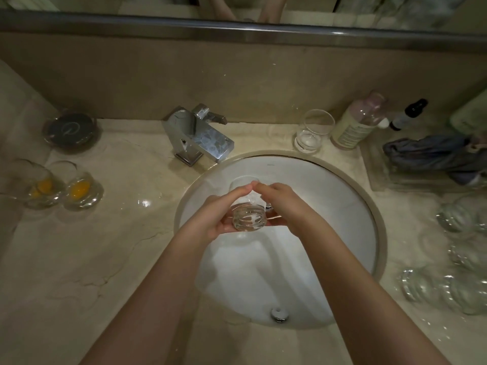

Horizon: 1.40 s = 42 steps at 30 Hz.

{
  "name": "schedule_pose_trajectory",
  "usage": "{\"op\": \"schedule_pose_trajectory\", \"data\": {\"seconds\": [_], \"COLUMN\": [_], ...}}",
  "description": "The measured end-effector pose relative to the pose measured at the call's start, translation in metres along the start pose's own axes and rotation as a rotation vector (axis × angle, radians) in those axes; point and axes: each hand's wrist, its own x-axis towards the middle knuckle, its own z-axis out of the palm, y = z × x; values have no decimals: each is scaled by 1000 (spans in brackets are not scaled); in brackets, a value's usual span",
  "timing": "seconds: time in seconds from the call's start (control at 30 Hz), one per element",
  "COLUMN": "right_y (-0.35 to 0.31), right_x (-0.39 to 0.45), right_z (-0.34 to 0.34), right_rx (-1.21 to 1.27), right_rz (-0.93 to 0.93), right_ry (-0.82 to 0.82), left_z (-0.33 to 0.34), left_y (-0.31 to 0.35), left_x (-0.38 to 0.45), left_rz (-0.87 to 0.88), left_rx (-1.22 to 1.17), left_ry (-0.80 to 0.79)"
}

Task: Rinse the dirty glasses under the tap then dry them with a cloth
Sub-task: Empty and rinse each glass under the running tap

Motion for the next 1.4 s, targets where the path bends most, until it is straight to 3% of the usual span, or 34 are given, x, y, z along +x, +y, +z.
{"op": "schedule_pose_trajectory", "data": {"seconds": [0.17,0.27,0.47,0.57,0.73,1.03,1.4], "right_y": [6,11,6,-5,-19,-23,6], "right_x": [10,17,48,69,100,109,49], "right_z": [-17,-28,-73,-93,-102,-99,-61], "right_rx": [107,170,220,57,-32,-1,125], "right_rz": [-160,-236,-299,-320,-375,-369,-320], "right_ry": [-102,-110,375,524,565,639,689], "left_z": [14,24,49,55,59,50,41], "left_y": [-5,-2,10,11,8,5,5], "left_x": [13,19,35,39,39,39,18], "left_rz": [170,278,470,491,527,543,593], "left_rx": [-78,-111,-98,-79,40,76,161], "left_ry": [153,159,199,240,288,308,238]}}
